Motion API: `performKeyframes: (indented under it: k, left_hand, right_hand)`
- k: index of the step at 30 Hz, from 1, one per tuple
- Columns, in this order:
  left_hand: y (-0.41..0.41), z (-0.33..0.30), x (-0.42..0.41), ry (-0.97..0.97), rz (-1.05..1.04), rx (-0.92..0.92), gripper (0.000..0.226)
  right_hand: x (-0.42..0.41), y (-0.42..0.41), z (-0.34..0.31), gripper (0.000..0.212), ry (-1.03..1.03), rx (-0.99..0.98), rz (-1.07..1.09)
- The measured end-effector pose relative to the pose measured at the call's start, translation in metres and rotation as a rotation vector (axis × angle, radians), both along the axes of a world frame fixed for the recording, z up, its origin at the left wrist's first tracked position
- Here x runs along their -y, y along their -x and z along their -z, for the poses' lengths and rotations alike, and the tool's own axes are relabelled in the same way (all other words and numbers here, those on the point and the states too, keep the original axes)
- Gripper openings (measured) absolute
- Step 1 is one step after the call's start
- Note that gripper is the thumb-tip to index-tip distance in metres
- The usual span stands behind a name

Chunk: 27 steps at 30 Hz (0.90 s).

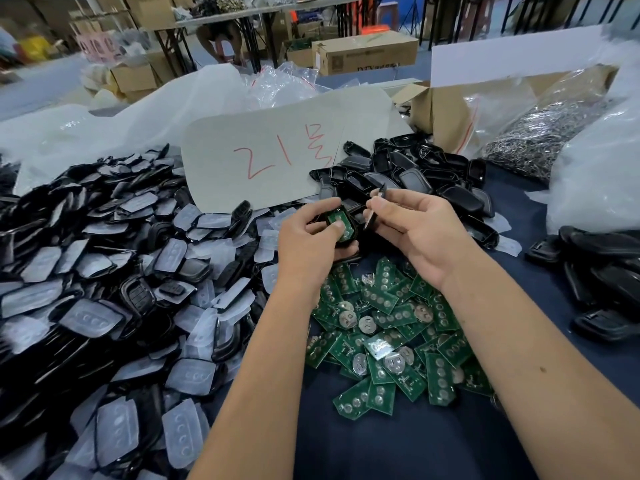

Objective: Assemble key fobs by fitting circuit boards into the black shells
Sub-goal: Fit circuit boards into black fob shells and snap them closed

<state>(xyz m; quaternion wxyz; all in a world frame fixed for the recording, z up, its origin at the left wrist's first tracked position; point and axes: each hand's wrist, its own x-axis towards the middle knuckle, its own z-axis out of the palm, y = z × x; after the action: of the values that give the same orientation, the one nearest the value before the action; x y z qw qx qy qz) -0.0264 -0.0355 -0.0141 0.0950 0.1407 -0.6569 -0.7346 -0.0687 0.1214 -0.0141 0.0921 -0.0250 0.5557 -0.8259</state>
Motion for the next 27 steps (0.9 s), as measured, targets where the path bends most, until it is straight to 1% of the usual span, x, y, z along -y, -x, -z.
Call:
performKeyframes:
  k: [2, 4, 6, 10, 13, 17, 21, 23, 25, 27]
  left_hand:
    - [-0.001, -0.001, 0.001, -0.039, 0.003, 0.01, 0.037]
    - [-0.002, -0.002, 0.001, -0.051, -0.007, 0.018, 0.036]
    - [-0.001, 0.0, 0.002, -0.051, -0.023, 0.02, 0.034]
    - [0.0, 0.001, 0.003, -0.069, -0.029, 0.025, 0.032]
    - [0.001, 0.002, 0.002, -0.064, -0.028, 0.027, 0.033]
    - [0.0, 0.001, 0.001, -0.059, -0.041, 0.016, 0.027]
    - [-0.002, 0.001, -0.002, 0.043, -0.07, -0.032, 0.021]
    - [-0.001, 0.002, -0.005, 0.166, -0.086, -0.085, 0.018]
    - [-0.001, 0.003, -0.008, 0.292, -0.085, -0.127, 0.014]
    - [-0.002, 0.004, -0.012, 0.323, -0.049, -0.16, 0.007]
  right_hand:
    - [-0.003, 0.0, -0.001, 0.022, 0.038, 0.011, -0.078]
    - [-0.004, 0.0, -0.001, 0.034, 0.052, 0.025, -0.143]
    - [-0.005, 0.0, 0.001, 0.039, 0.044, 0.036, -0.16]
    - [-0.006, 0.002, 0.003, 0.04, 0.037, 0.06, -0.16]
    - [-0.007, 0.003, 0.003, 0.035, 0.017, 0.058, -0.177]
    - [-0.005, 0.002, 0.003, 0.032, 0.0, 0.051, -0.141]
    - [0.0, 0.0, 0.002, 0.034, -0.064, 0.047, -0.041]
    - [0.004, 0.0, 0.002, 0.027, -0.099, 0.038, 0.015]
    - [0.007, -0.001, 0.004, 0.024, -0.139, 0.022, 0.062]
    - [0.008, -0.002, 0.005, 0.018, -0.186, -0.009, 0.101]
